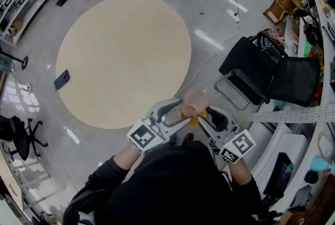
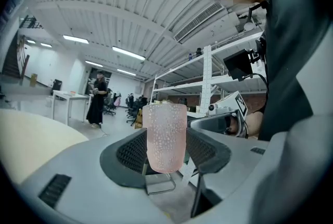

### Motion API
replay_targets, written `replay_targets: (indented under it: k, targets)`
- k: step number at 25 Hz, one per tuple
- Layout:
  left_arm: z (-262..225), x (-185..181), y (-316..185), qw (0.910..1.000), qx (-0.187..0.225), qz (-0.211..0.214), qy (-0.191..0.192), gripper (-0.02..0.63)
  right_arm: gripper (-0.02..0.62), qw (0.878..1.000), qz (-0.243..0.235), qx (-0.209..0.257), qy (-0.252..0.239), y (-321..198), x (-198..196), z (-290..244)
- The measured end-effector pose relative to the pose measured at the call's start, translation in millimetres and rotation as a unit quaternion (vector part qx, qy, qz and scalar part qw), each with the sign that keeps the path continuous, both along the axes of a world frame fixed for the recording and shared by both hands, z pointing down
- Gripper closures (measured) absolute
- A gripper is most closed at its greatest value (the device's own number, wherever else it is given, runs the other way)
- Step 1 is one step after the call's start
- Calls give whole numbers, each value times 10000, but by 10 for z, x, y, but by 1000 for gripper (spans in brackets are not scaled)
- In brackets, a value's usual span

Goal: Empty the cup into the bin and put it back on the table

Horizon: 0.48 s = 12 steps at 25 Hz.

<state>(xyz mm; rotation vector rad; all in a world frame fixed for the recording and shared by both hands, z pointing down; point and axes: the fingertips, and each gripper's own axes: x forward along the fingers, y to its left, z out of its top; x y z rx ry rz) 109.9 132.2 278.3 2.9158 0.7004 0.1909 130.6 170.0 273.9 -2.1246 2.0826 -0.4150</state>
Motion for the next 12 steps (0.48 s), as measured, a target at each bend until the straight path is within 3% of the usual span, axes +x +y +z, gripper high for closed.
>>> replay_targets:
  k: [5, 8, 12]
  targets:
    - [-17, -323, -136, 9962, -26, -866, -127, 366, 436, 9966, -819, 74, -33, -173, -264, -16]
    - [-81, -511, -81, 9896, -134, -1417, -218, 366, 436, 9913, -1304, 154, -2, -147, -419, -73]
    - [-81, -836, -55, 9787, 110, -2038, -228, 365, 436, 9822, -1867, 187, 26, -160, -716, -69]
